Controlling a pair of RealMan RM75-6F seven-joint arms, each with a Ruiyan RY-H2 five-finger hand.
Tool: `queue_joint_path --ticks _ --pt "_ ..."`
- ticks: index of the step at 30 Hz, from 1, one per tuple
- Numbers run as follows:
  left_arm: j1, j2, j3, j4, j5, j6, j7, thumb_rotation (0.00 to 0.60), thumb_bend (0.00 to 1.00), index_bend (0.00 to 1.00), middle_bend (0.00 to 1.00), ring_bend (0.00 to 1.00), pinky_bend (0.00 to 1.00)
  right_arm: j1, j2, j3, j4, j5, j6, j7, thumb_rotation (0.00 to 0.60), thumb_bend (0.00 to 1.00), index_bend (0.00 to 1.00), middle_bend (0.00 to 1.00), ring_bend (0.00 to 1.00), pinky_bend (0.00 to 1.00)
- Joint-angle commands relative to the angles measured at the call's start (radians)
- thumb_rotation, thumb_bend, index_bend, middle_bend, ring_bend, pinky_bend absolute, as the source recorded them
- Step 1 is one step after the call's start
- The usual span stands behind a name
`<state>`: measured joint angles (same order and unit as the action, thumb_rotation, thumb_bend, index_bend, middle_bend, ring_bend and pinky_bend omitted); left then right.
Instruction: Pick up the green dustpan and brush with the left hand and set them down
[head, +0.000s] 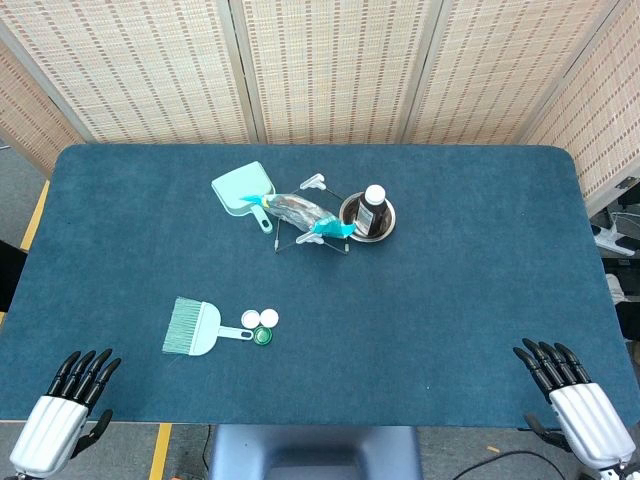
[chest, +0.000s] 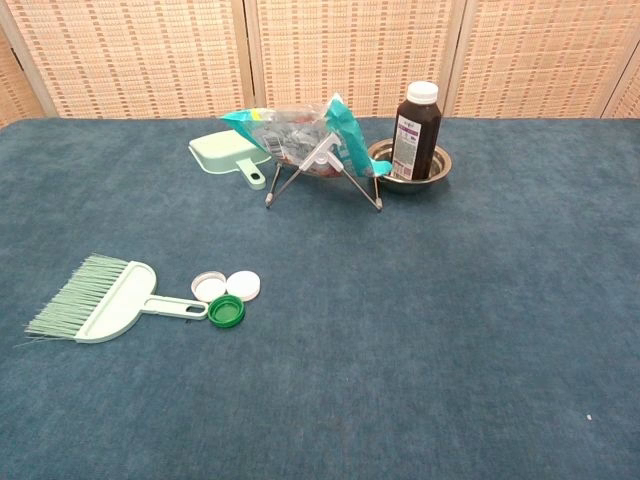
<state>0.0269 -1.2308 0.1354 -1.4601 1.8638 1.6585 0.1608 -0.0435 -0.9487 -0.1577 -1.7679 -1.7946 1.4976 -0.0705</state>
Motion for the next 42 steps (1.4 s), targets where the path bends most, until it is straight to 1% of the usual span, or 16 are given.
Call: queue_joint_path --ticks 1,5,7,9,10,13,15,17,21,24,27,30,32,34,36,42 --pt "-0.001 -0.002 0.001 0.001 0.002 -0.002 0.001 0.6 0.38 0.0 0.0 0.0 0.06 0.0 -0.002 -0.001 -0.001 -0.001 -0.002 -0.004 0.6 0.21 0.0 0.0 0.0 0.0" --pt "-0.016 -0.02 -0.001 0.011 0.013 -0.023 0.012 0.6 0.39 0.0 0.0 0.0 0.08 -0.001 -0.004 -0.002 -0.001 0.003 -0.007 -0.013 0.6 0.21 0.0 0.0 0.0 0.0" --pt "-0.031 -0.032 -0.003 0.019 0.024 -0.037 0.014 0.6 0.39 0.0 0.0 0.0 0.13 -0.001 -0.006 0.0 -0.001 0.01 -0.009 -0.016 0.6 0.21 0.0 0.0 0.0 0.0" --pt "-0.048 -0.049 0.001 0.027 0.036 -0.068 0.029 0.6 0.38 0.01 0.01 0.04 0.2 -0.003 -0.008 0.003 0.001 0.015 -0.006 -0.023 0.6 0.21 0.0 0.0 0.0 0.0" --pt "-0.056 -0.063 -0.004 0.031 0.035 -0.083 0.038 0.6 0.39 0.02 0.02 0.08 0.25 -0.005 -0.009 0.005 0.001 0.014 -0.002 -0.026 0.6 0.21 0.0 0.0 0.0 0.0" --pt "-0.088 -0.114 -0.026 0.036 0.02 -0.145 0.09 0.6 0.38 0.05 0.08 0.33 0.51 -0.009 -0.016 0.009 0.002 0.009 0.013 -0.032 0.6 0.21 0.0 0.0 0.0 0.0" --pt "-0.118 -0.145 -0.05 0.03 -0.006 -0.202 0.127 0.6 0.38 0.07 0.11 0.45 0.61 -0.01 -0.02 0.014 0.001 0.013 0.016 -0.041 0.6 0.21 0.0 0.0 0.0 0.0" --pt "-0.14 -0.169 -0.068 0.024 -0.033 -0.249 0.159 0.6 0.38 0.09 0.14 0.52 0.68 -0.011 -0.025 0.02 -0.001 0.019 0.018 -0.048 0.6 0.21 0.0 0.0 0.0 0.0" --pt "-0.188 -0.212 -0.104 0.01 -0.088 -0.341 0.232 0.6 0.39 0.11 0.16 0.57 0.73 -0.011 -0.036 0.031 -0.003 0.042 0.012 -0.072 0.6 0.21 0.0 0.0 0.0 0.0" --pt "-0.218 -0.239 -0.129 0.004 -0.114 -0.377 0.268 0.6 0.39 0.14 0.18 0.6 0.74 -0.007 -0.043 0.039 -0.007 0.068 -0.006 -0.088 0.6 0.21 0.0 0.0 0.0 0.0" --pt "-0.243 -0.259 -0.145 0.005 -0.135 -0.404 0.292 0.6 0.38 0.16 0.22 0.62 0.75 -0.002 -0.047 0.046 -0.013 0.09 -0.02 -0.104 0.6 0.21 0.0 0.0 0.0 0.0" --pt "-0.247 -0.262 -0.147 0.006 -0.139 -0.408 0.296 0.6 0.38 0.18 0.24 0.62 0.75 -0.002 -0.048 0.047 -0.014 0.093 -0.023 -0.107 0.6 0.21 0.0 0.0 0.0 0.0" --pt "-0.263 -0.275 -0.158 0.012 -0.148 -0.425 0.308 0.6 0.38 0.21 0.28 0.63 0.76 0.0 -0.05 0.051 -0.015 0.105 -0.028 -0.114 0.6 0.21 0.0 0.0 0.0 0.0" --pt "-0.301 -0.31 -0.187 0.041 -0.182 -0.473 0.339 0.6 0.38 0.23 0.31 0.63 0.76 0.008 -0.055 0.063 -0.016 0.135 -0.045 -0.123 0.6 0.21 0.0 0.0 0.0 0.0" --pt "-0.319 -0.333 -0.198 0.057 -0.205 -0.494 0.345 0.6 0.38 0.23 0.32 0.63 0.76 0.013 -0.057 0.07 -0.019 0.154 -0.057 -0.127 0.6 0.21 0.0 0.0 0.0 0.0" --pt "-0.363 -0.386 -0.205 0.101 -0.213 -0.501 0.33 0.6 0.38 0.27 0.35 0.64 0.77 0.02 -0.058 0.08 -0.024 0.185 -0.07 -0.135 0.6 0.21 0.0 0.0 0.0 0.0"
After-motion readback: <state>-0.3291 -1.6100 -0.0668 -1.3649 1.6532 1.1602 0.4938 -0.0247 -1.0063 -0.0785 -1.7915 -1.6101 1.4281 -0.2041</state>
